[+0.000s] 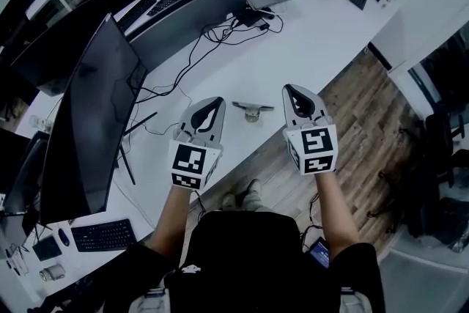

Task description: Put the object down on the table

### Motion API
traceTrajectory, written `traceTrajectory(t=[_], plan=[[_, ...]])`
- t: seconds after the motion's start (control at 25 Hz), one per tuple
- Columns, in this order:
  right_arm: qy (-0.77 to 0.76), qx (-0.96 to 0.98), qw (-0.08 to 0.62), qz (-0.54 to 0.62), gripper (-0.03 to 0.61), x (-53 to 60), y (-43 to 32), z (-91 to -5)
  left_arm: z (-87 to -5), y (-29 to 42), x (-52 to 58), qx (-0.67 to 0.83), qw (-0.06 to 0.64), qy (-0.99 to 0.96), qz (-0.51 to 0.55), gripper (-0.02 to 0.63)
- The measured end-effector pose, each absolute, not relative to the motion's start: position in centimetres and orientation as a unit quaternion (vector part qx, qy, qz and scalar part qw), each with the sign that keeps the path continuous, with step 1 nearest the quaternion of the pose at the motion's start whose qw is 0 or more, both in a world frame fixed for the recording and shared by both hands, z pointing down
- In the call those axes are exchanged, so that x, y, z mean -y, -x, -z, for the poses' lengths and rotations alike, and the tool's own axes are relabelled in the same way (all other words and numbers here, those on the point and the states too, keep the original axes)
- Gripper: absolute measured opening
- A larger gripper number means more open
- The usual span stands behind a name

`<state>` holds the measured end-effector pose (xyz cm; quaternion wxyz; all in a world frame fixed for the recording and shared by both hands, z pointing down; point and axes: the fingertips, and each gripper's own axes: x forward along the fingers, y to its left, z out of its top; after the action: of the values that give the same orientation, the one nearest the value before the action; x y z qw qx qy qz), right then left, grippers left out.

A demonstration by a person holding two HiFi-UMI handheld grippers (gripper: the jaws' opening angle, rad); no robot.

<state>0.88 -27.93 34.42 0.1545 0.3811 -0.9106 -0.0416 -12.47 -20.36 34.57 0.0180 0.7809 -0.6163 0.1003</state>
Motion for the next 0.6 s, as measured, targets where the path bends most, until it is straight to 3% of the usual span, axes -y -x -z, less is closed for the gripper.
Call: traceTrajectory(t=[0.6], plan=[[-0.408,0.907,0.099,0.045,0.025,26.8,-2.9,-29.0,-28.9,12.0,19.4,0.624,-0.043,-0.775,-0.089,0.014]])
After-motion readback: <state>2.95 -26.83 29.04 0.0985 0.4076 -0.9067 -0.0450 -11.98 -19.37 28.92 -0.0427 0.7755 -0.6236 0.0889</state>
